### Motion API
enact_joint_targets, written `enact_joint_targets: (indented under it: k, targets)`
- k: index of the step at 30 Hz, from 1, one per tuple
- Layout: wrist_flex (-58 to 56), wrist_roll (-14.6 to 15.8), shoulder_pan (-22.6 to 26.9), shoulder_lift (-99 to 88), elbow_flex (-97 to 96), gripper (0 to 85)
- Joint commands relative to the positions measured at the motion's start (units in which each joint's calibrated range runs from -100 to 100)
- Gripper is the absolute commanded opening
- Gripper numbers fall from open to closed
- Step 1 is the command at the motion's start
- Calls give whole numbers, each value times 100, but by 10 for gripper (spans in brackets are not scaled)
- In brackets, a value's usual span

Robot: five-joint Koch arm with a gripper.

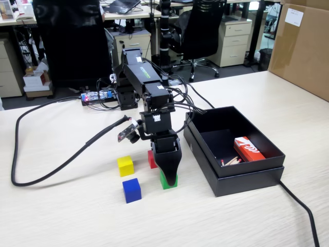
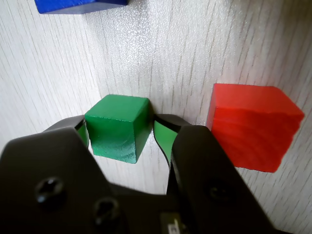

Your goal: Put the green cube on top of the red cube

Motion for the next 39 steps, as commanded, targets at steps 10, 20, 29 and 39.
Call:
enact_joint_targets:
  k: [10,20,29,39]
  targets:
    - [-18,-147,5,-68,277,141]
    - [77,-142,-34,-366,286,9]
    - [69,-54,-83,-1812,141,9]
    - [52,59,-98,-4199,-1664,9]
